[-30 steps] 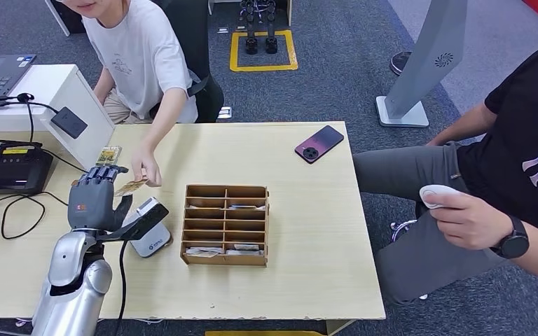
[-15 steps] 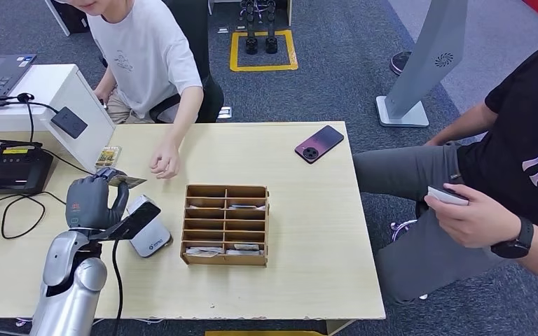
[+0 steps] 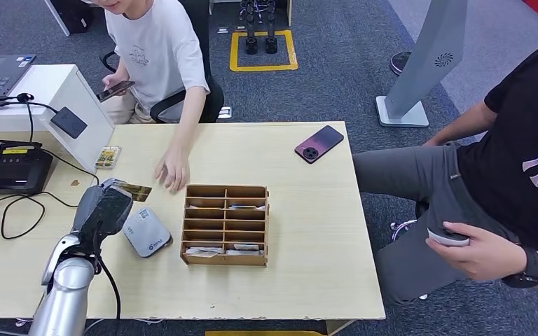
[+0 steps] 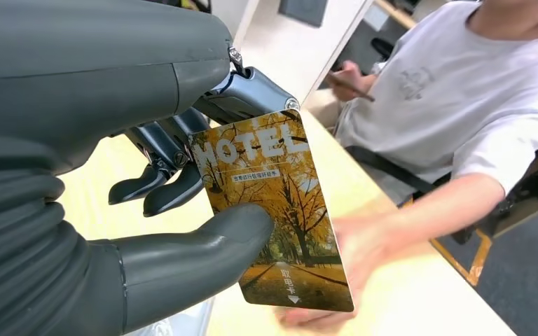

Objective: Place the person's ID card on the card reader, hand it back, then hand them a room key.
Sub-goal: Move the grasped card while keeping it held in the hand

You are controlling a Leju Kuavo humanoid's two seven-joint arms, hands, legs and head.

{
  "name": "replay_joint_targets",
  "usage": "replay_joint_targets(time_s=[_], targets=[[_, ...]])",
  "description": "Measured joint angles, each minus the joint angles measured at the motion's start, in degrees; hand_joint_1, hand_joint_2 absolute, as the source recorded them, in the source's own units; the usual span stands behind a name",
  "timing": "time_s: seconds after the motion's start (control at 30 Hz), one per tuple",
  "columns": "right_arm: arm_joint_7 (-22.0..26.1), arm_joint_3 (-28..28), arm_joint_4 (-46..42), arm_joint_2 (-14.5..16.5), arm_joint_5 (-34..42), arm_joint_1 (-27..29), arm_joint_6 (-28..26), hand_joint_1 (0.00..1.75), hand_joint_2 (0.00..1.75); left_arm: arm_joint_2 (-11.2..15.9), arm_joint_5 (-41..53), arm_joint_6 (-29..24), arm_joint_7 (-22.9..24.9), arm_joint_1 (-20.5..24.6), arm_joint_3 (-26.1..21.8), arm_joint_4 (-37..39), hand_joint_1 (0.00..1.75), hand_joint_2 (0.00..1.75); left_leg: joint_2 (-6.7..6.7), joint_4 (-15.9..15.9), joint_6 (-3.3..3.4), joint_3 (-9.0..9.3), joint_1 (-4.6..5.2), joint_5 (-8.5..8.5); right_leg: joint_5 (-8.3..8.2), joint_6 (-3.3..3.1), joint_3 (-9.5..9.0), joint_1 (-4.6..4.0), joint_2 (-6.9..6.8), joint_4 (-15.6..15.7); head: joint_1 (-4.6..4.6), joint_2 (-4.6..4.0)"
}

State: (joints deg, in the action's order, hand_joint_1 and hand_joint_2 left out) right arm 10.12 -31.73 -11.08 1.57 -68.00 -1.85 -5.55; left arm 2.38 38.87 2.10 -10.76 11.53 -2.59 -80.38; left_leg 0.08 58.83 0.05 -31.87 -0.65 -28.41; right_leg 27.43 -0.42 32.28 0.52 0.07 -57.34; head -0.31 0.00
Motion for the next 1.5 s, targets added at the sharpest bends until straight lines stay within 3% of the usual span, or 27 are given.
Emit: replay_joint_targets(time_s=[0.73, 1.5], targets=[[-0.24, -3.27, 0.00, 0.00, -0.24, -0.04, -0.19, 0.00, 0.00, 1.88, 0.56, -1.27, -0.20, -5.19, -5.33, 5.83, 1.75, 1.75, -0.01, 0.00, 0.00, -0.03, 0.01, 0.00, 0.01, 0.01, 0.01, 0.00, -0.02, 0.00, 0.01, 0.00], [0.14, -3.74, -0.22, 0.02, -2.11, -0.09, -0.17, 0.00, 0.00, -0.18, 9.76, -5.10, 2.43, -5.25, -5.30, 8.53, 1.75, 1.75, -0.01, 0.00, 0.00, 0.03, 0.01, 0.00, 0.00, 0.01, -0.02, 0.00, -0.02, 0.00, 0.01, 0.00]])
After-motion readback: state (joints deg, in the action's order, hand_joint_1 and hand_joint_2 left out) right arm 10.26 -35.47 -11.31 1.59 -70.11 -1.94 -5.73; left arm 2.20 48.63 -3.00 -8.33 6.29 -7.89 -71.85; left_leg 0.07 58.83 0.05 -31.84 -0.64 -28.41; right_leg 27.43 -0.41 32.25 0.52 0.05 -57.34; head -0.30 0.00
